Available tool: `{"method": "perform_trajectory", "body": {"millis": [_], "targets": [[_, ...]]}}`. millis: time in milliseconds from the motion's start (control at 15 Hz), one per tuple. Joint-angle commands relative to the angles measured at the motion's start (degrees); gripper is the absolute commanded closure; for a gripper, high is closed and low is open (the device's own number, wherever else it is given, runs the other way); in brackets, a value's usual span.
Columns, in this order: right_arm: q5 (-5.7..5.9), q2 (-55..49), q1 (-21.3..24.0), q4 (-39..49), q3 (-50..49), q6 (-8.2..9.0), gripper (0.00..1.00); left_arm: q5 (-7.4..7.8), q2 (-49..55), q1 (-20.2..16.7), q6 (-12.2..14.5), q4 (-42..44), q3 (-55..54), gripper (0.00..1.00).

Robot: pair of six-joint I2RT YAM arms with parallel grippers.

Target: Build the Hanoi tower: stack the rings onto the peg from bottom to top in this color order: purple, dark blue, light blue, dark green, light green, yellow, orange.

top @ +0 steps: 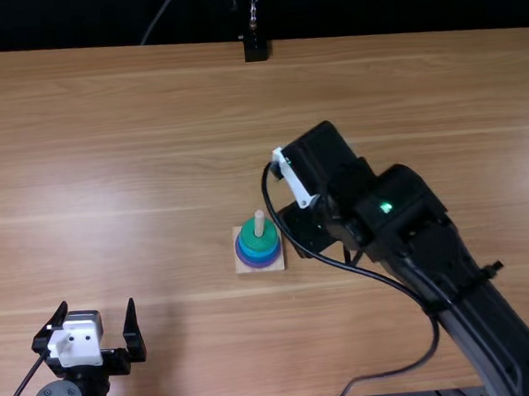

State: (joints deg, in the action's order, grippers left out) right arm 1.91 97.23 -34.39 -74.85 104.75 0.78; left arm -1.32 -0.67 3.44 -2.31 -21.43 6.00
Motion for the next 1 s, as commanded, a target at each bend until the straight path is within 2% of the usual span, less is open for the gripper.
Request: {"method": "perform_trajectory", "body": {"millis": [0,533,933], "targets": [[-0.54,3.2,-1.1,-0.2,3.5,-0.88,1.0,0.27,0.7,0.6,0.2,-4.4,-6.0,0.0],[-0.54,11.1,-4.3,0.6,10.7,-0.56,1.0,0.27,0.7,0.6,0.2,-4.4,-6.0,0.0],[-0.44,14.0,-4.3,0.7,11.5,-0.14,1.0,0.27,0.7,0.6,0.2,-4.4,-6.0,0.0]]}}
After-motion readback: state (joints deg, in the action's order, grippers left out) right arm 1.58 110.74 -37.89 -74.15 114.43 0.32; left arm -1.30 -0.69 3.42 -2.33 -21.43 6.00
